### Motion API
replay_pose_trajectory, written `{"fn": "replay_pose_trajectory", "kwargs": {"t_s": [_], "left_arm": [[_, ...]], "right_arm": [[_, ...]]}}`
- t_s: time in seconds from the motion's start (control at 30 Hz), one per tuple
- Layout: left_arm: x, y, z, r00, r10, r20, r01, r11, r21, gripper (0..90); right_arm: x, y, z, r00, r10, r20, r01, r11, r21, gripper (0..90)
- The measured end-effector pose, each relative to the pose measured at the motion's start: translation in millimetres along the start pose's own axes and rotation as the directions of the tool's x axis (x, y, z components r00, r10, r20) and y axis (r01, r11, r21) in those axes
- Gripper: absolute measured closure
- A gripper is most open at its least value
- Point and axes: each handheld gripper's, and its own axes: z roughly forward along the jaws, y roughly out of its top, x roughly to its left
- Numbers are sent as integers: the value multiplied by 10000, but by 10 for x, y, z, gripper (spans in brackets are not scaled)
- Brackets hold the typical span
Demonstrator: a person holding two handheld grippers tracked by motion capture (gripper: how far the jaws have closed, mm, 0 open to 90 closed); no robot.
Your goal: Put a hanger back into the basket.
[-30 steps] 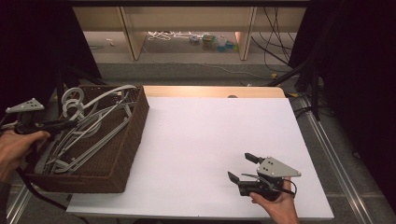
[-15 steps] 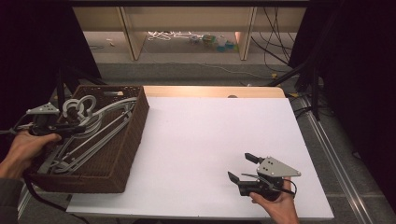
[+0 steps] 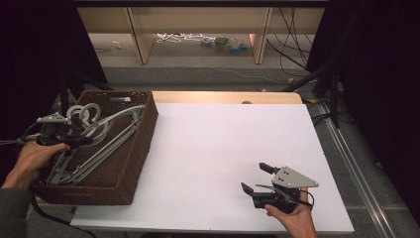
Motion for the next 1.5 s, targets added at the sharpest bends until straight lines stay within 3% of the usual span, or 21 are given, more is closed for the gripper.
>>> {"fn": "replay_pose_trajectory", "kwargs": {"t_s": [0.1,0.23,0.43,0.5,0.57,0.6,0.67,0.7,0.73,0.77,0.8,0.83,0.87,0.9,0.97,1.03,1.07,1.13,1.3,1.4,1.5], "left_arm": [[40,-2,-1,9996,-210,-181,211,9998,50,779],[92,1,16,9944,-477,-940,492,9987,136,767],[112,1,38,9898,-791,-1183,802,9968,44,745],[118,0,46,9865,-904,-1368,917,9958,35,732],[110,-9,92,9757,-1278,-1778,1248,9918,-277,706],[135,-11,80,9778,-932,-1876,940,9956,-46,692],[135,-13,86,9757,-1082,-1903,1104,9939,12,683],[140,-16,94,9742,-1085,-1980,1081,9941,-127,680],[129,-18,118,9712,-1344,-1967,1281,9908,-447,677],[152,-19,97,9750,-1047,-1961,1038,9945,-145,676],[154,-17,95,9746,-1062,-1974,1060,9943,-113,674],[158,-16,96,9726,-1119,-2037,1129,9936,-69,672],[146,-19,122,9676,-1414,-2093,1361,9899,-397,666],[173,-26,109,9705,-1095,-2150,1080,9940,-188,660],[182,-21,88,9659,-1143,-2322,1194,9928,79,652],[185,-29,81,9624,-1339,-2362,1364,9906,-57,641],[195,-33,67,9637,-1266,-2350,1313,9913,44,613],[193,-35,26,9580,-1412,-2495,1432,9896,-102,558],[136,-16,-99,9567,-1775,-2306,1625,9832,-827,522],[61,4,-150,9511,-2120,-2248,1796,9713,-1561,478],[11,22,-236,9513,-2166,-2194,1792,9675,-1783,428]], "right_arm": [[-6,1,-1,10000,-28,7,28,10000,17,166],[-12,4,-1,10000,-79,30,79,10000,-30,166],[-14,4,0,10000,-62,22,62,10000,-16,166],[-11,1,-1,10000,-55,19,55,10000,4,166],[-10,1,7,10000,-56,34,56,10000,-43,166],[-7,-1,11,10000,-43,16,43,10000,-16,166],[-4,-2,10,10000,-41,3,41,10000,-3,166],[-4,-1,8,10000,-44,5,44,10000,-20,166],[-6,1,7,10000,-31,31,31,10000,-57,166],[-8,1,7,10000,-42,41,42,10000,-51,166],[-5,-1,2,10000,35,19,-35,10000,11,166],[-8,-3,0,10000,1,19,-1,10000,0,166],[-13,-3,0,10000,-48,40,48,10000,-43,166],[-13,-1,2,10000,-27,43,28,10000,-60,166],[-2,0,-3,9999,135,-33,-135,9999,92,166],[-12,-2,5,10000,-28,-11,28,10000,-36,165],[-15,-1,7,10000,-25,0,25,10000,-57,166],[-13,-2,7,10000,2,-19,-2,10000,-24,166],[-9,0,12,10000,1,16,-1,10000,-35,166],[-9,-1,14,10000,-11,24,11,10000,-53,166],[-8,-8,29,10000,14,-15,-15,9998,-207,165]]}}
